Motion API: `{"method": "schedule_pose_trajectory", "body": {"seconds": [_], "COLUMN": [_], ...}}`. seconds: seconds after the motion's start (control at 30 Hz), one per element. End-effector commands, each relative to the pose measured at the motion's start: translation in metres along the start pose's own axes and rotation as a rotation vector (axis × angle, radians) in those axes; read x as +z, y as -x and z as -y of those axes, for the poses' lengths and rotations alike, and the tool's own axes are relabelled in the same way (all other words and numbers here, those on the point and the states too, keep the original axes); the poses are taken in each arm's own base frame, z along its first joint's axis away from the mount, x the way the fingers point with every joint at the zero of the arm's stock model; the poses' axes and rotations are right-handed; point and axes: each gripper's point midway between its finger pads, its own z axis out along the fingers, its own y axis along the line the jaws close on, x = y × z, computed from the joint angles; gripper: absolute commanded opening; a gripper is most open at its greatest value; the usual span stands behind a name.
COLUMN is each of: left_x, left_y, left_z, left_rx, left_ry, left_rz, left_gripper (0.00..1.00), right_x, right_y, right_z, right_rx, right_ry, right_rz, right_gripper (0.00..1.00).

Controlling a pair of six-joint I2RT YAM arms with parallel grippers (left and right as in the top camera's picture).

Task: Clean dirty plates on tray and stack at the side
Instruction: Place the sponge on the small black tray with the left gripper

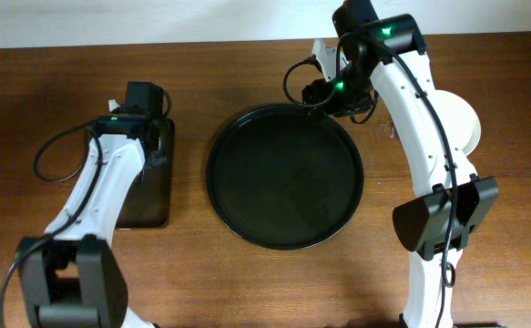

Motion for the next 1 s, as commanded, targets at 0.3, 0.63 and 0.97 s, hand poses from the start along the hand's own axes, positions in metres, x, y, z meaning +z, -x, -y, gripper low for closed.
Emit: {"method": "schedule_pose_trajectory", "body": {"seconds": [0.3, 0.63, 0.97], "left_x": [0.061, 0.034, -0.072], "left_y": [-0.011, 0.007, 0.058], "left_z": [0.030, 0.033, 0.055], "left_rx": [0.111, 0.145, 0.045], "left_ry": [-0.005, -0.066, -0.440], "left_rz": [-0.078, -0.062, 0.185], "left_gripper": [0.16, 0.94, 0.99], "right_x": [-0.007, -0.029, -0.047], "right_y": [-0.001, -0.011, -0.038], "right_z": [0.006, 0.048, 0.081], "right_rx": [0.013, 0.141, 0.230], "right_ry": [-0.020, -0.048, -0.003], "right_rz": [0.013, 0.027, -0.025], "right_gripper": [0.72, 0.72, 0.99]}}
